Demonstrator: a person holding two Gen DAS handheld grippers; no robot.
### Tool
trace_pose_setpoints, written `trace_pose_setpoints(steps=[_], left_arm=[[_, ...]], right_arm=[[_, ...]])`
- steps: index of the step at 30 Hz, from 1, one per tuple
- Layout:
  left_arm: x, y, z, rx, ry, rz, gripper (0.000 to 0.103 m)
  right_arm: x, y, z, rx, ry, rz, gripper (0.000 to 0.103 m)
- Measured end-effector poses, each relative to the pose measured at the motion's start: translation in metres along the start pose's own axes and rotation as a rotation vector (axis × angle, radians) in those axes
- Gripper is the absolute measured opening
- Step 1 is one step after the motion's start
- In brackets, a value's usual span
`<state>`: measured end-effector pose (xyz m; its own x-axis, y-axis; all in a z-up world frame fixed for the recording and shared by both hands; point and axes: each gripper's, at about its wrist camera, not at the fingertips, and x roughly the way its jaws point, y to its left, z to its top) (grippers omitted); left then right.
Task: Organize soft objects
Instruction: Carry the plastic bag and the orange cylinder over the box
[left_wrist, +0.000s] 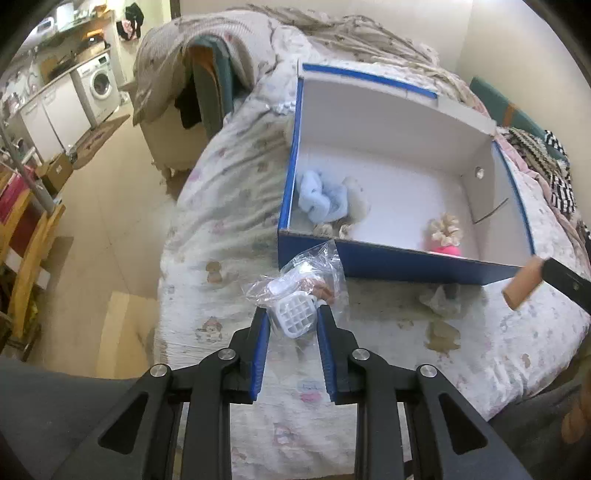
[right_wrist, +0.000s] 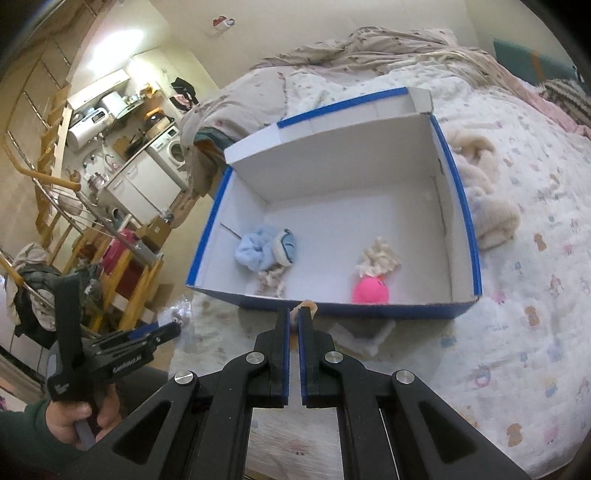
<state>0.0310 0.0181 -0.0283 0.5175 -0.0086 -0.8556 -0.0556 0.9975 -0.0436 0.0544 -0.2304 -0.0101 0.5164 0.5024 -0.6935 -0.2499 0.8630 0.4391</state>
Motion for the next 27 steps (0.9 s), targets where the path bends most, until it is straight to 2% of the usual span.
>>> trace_pose_setpoints(steps=[8,15,21,27], left_arm=[[-0.029,-0.012,0.028,0.048,-0.100,0.026,0.023],[-0.033,-0.022,0.066,0.062,-0.140,0.019,0.023],[-0.026,-0.037,0.095,0.101,-0.154,0.008,0.023],[0.003,-0.051,0.108,0.136,-0.118,0.021,0.023]], right_arm=[[-0.012,0.021,0.034,-0.049,-0.050,0.012,0.006],[-0.013,0.031,0.063,-0.102,-0.074,-0.002,0.006],[-0.002,0.028,0.080,-0.136,-0.075,-0.039,0.006],[0.023,0.002,0.076,-0.078,-0.043,-0.054,0.006]])
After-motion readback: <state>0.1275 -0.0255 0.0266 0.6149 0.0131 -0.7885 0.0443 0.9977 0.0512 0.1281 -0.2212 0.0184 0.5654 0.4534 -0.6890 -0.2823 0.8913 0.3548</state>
